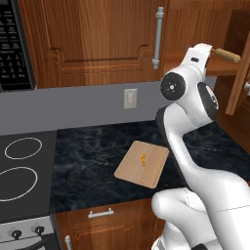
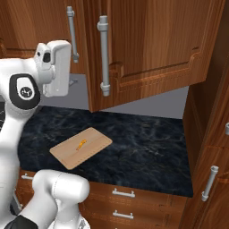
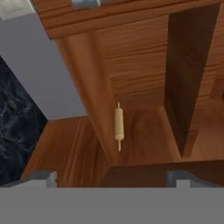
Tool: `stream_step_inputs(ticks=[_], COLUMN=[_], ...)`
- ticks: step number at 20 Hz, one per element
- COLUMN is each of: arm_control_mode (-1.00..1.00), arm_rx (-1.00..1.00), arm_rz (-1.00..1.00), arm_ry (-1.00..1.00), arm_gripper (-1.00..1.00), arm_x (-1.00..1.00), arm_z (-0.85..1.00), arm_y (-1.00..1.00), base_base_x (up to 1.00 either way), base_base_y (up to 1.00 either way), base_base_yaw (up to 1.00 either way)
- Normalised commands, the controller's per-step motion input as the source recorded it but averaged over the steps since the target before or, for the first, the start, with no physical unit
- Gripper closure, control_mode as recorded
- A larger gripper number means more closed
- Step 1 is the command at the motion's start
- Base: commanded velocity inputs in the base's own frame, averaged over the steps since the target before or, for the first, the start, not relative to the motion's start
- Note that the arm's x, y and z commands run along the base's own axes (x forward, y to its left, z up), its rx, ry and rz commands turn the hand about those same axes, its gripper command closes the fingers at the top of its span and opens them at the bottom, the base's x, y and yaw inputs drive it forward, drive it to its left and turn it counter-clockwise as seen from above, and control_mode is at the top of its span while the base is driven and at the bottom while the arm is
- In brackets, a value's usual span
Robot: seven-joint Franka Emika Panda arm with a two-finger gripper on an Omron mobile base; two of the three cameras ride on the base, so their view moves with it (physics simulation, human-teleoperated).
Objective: Open the cabinet, retrieve the rolling pin, and place it next to the meat on the cutting board to prepare for tenderizing.
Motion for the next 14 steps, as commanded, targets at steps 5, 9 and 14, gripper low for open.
stream_step_inputs(ticks=[5,9,14], arm_control_mode=[-1.00,-1.00,-1.00], arm_rx=[-0.04,-0.03,-0.01], arm_rz=[-0.12,-0.12,-0.12], arm_ry=[0.00,0.00,0.00], arm_gripper=[-1.00,-1.00,-1.00], arm_x=[0.38,0.32,0.24], arm_z=[-0.08,-0.08,-0.04], arm_y=[-0.40,-0.42,-0.42], base_base_x=[0.00,0.00,0.00], base_base_y=[0.00,0.00,0.00], base_base_yaw=[0.00,0.00,0.00])
